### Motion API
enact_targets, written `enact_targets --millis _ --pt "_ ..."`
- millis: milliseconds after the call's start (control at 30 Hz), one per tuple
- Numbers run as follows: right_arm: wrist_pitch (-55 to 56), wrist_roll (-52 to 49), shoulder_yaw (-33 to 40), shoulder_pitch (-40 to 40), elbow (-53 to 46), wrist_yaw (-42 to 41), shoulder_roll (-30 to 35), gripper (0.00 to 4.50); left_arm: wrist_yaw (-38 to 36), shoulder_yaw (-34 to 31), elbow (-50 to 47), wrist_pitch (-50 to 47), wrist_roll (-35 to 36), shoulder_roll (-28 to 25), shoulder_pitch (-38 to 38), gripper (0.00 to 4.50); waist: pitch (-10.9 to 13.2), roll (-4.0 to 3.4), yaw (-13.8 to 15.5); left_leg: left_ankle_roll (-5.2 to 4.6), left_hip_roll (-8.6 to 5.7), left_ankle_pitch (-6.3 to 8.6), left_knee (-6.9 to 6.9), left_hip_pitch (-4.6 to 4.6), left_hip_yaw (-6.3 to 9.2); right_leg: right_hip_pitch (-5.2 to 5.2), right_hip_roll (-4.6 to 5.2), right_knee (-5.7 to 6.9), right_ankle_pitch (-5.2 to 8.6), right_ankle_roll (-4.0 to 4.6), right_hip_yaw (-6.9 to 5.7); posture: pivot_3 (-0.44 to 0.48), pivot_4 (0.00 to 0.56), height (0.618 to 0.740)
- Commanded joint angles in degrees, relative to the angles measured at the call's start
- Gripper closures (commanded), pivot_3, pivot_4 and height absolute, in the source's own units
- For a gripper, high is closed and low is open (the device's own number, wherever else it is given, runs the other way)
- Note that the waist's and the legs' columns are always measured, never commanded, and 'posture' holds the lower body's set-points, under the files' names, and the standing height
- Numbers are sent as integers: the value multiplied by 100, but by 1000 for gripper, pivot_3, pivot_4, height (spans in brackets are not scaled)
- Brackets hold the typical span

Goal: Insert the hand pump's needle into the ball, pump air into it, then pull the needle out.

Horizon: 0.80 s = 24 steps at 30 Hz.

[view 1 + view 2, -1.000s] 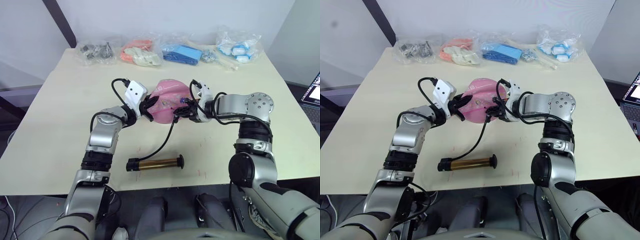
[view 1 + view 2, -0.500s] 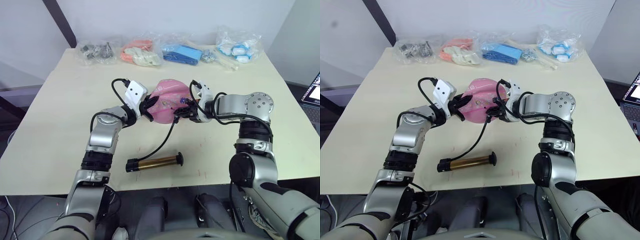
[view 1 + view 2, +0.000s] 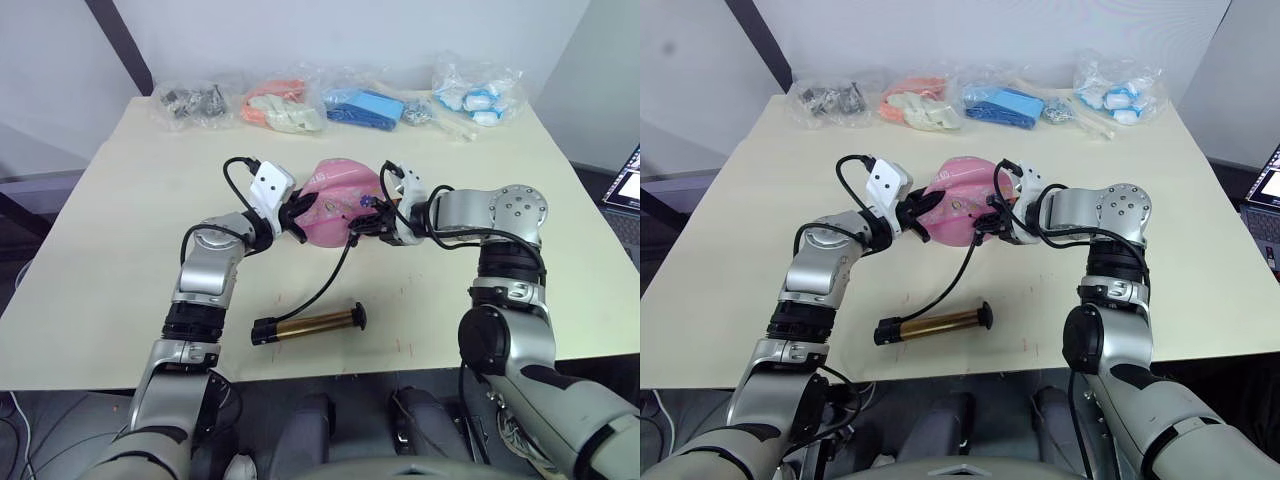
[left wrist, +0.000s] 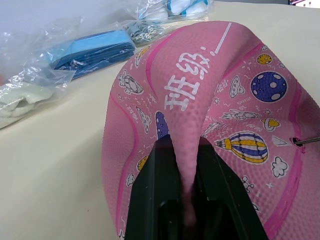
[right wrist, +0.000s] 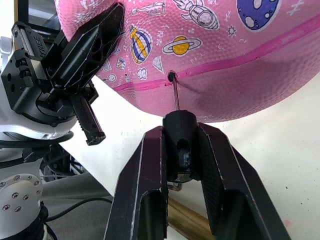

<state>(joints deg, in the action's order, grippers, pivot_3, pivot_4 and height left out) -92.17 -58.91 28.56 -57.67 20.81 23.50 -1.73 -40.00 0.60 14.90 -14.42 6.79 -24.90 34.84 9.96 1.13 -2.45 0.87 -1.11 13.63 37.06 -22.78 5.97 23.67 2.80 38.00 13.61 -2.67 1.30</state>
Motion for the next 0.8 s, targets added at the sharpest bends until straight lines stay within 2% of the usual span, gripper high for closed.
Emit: enact_targets --millis 33,800 --pt "-33 8 70 79 -157 13 29 4173 -34 18 -79 137 10 -23 -1 4436 0 0 1 0 0 0 0 0 0 0 0 0 0 0 0 0 150 740" --pt "-33 263 352 -35 -139 -47 -21 4173 -50 15 -42 131 7 -24 0 4436 0 0 2 0 0 0 0 0 0 0 0 0 0 0 0 0 150 740"
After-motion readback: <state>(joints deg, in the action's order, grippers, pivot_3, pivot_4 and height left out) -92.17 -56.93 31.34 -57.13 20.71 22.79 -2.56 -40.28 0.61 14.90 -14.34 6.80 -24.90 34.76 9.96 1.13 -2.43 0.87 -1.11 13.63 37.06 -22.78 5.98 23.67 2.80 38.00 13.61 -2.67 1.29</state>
